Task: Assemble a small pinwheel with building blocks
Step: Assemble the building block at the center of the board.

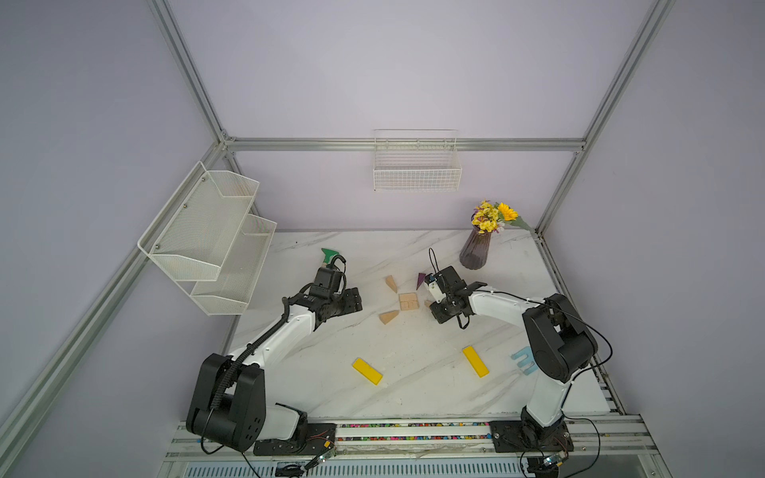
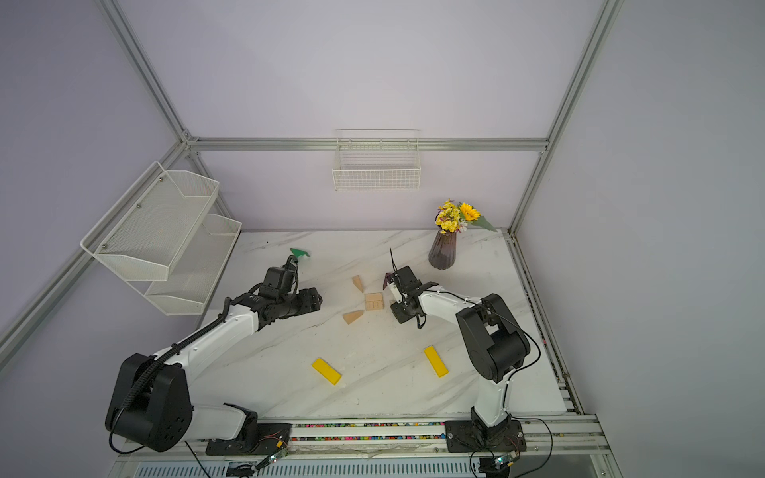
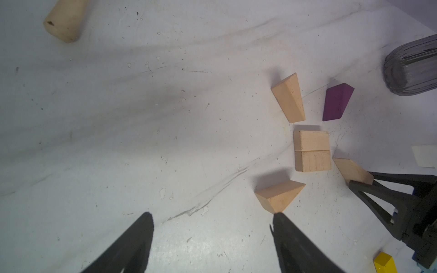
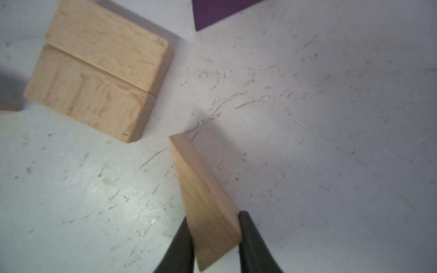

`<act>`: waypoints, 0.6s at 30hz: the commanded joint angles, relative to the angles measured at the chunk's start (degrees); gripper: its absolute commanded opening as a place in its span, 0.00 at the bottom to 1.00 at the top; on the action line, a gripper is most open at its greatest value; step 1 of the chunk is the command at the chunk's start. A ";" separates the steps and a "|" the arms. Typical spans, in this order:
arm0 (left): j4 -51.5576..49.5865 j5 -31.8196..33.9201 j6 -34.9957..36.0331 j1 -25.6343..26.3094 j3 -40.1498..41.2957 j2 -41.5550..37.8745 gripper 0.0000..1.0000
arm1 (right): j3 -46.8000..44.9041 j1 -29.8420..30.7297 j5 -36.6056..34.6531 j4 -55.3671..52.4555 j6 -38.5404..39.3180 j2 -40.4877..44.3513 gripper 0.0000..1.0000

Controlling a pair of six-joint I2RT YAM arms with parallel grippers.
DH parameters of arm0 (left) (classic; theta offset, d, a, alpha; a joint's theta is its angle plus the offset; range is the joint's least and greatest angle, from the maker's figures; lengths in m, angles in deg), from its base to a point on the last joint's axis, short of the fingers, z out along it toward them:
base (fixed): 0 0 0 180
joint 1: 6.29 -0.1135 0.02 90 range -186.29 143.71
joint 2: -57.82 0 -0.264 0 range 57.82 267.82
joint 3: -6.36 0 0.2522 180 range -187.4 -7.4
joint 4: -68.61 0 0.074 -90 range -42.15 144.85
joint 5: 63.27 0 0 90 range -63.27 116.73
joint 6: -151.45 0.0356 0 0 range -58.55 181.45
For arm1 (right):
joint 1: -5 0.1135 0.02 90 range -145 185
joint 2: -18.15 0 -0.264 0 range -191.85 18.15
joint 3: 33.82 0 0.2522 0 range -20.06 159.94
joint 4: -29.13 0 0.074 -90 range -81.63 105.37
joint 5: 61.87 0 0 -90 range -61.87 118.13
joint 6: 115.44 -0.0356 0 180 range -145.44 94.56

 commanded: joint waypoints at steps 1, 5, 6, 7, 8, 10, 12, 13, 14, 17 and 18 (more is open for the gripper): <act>2.23 -0.66 -0.97 -0.40 0.13 -0.16 0.81 | -1.33 0.86 0.96 1.64 0.70 1.18 0.29; 2.50 -0.94 -1.16 -0.47 0.30 0.01 0.81 | -2.10 1.35 0.88 1.85 0.83 1.83 0.29; 2.60 -0.96 -1.19 -0.47 0.35 0.01 0.81 | -2.28 1.29 0.75 1.84 0.83 1.91 0.29; 2.63 -1.01 -1.19 -0.47 0.35 0.01 0.81 | -2.41 1.33 0.66 1.80 0.86 1.95 0.29; 2.61 -1.03 -1.17 -0.48 0.37 0.01 0.81 | -2.65 1.33 0.54 1.70 0.98 2.08 0.29; 2.63 -0.99 -1.12 -0.47 0.34 -0.07 0.81 | -3.23 1.33 0.43 1.77 1.05 2.57 0.29; 2.62 -1.02 -1.18 -0.47 0.39 -0.14 0.81 | -3.87 1.33 0.48 1.95 1.10 3.29 0.29; 2.73 -0.94 -1.18 -0.47 0.35 -0.16 0.81 | -4.07 1.33 0.49 2.03 1.15 3.47 0.29; 2.67 -1.01 -1.19 -0.42 0.39 -0.16 0.81 | -4.26 1.33 0.50 2.04 1.20 3.63 0.29; 2.76 -1.12 -1.20 -0.46 0.35 -0.03 0.81 | -4.34 1.29 0.41 2.13 1.04 3.46 0.32; 2.76 -1.20 -1.26 -0.43 0.39 0.01 0.81 | -4.12 1.33 0.35 2.21 0.80 3.09 0.37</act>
